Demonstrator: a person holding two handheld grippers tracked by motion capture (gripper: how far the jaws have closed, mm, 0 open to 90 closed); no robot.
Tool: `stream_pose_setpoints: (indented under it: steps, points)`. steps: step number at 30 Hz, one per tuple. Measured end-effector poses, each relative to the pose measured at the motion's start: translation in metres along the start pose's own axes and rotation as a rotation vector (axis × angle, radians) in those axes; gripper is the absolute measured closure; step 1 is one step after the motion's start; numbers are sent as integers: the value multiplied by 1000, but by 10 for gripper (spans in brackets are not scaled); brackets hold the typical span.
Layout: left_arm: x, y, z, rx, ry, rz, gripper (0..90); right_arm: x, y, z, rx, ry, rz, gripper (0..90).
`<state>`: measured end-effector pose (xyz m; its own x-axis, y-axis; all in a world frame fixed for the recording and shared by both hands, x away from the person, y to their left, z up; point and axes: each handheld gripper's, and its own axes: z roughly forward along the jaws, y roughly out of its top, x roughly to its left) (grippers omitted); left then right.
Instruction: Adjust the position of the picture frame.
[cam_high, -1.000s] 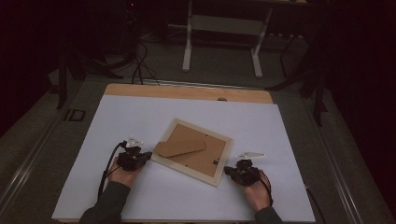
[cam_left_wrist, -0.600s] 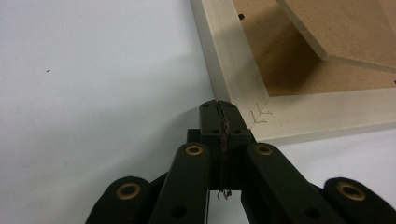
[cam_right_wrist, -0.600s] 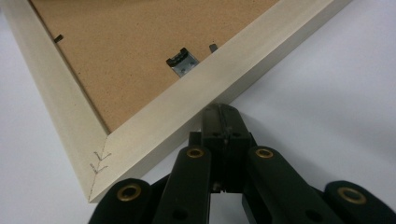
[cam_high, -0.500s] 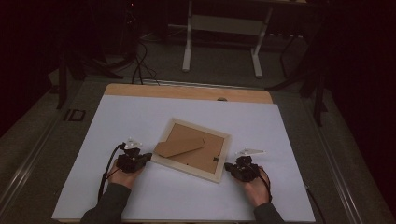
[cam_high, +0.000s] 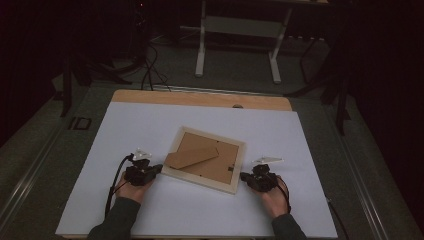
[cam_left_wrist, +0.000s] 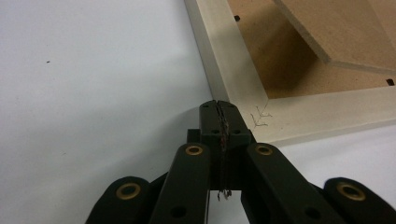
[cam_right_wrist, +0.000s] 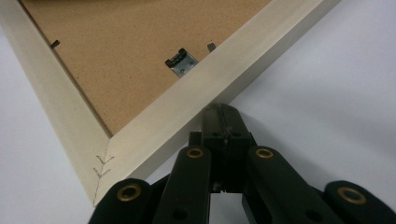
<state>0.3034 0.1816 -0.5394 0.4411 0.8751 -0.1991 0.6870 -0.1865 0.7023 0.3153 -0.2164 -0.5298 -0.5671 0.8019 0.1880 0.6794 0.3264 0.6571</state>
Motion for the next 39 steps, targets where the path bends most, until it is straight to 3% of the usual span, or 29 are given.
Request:
stream_pose_setpoints:
  steps: [14,39]
  points:
    - [-2,-1,-1,0,11,-3,900,-6,7,5,0,3,6,900]
    - [-12,-1,-3,-1,16,32,900,-20,26,17,-1,-17,50,899]
